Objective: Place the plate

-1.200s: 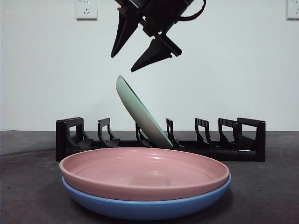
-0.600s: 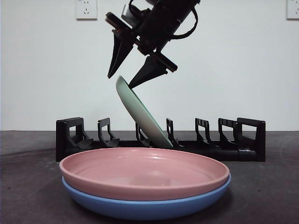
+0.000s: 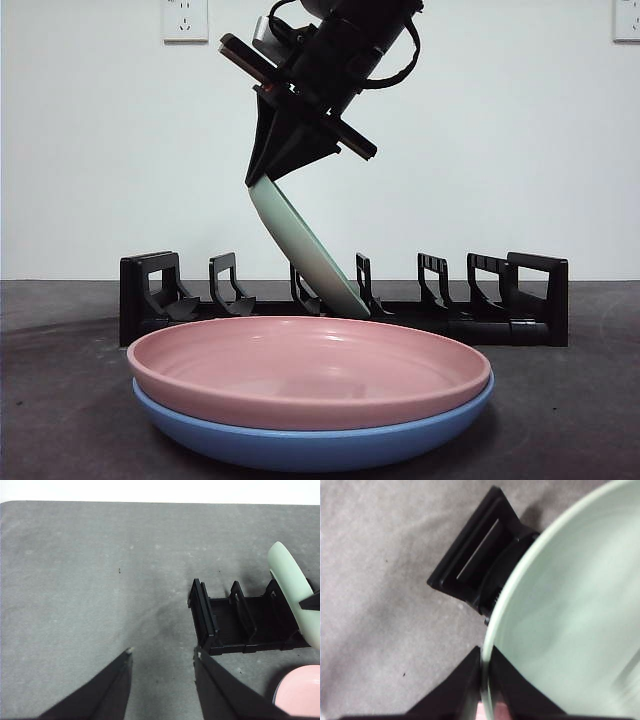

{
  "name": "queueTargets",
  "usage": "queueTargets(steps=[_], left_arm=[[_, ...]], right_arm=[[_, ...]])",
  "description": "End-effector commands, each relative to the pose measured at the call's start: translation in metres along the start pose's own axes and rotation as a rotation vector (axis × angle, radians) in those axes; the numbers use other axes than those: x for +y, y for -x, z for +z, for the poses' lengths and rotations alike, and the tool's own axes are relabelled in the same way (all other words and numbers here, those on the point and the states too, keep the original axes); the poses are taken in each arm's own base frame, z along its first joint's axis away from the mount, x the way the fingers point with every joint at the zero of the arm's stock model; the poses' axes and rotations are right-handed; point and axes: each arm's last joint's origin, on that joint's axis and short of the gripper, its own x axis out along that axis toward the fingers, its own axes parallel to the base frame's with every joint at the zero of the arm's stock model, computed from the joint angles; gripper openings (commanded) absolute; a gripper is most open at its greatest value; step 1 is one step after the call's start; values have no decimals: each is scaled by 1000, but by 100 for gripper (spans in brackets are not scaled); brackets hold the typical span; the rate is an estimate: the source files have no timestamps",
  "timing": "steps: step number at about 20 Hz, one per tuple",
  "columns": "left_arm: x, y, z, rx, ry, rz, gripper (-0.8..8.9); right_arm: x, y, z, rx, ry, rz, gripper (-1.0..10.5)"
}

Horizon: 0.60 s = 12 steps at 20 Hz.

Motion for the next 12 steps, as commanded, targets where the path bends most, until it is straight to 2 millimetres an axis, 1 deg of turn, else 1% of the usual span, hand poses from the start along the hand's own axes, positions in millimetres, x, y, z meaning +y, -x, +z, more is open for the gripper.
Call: queueTargets(steps=[1,4,8,12], left_arm=[[0,3,5,-25,-13,3,196],[0,3,5,-24,-13,4,196],[0,3,5,-24,-13,4,196],[0,3,5,-24,-13,4,196]], right_arm=[[11,10,6,-28,49,32,16],[21,30,8,-64,87,80,16],[36,63,9,-129,141,127,16],[54,99,3,-168,200,156,16]])
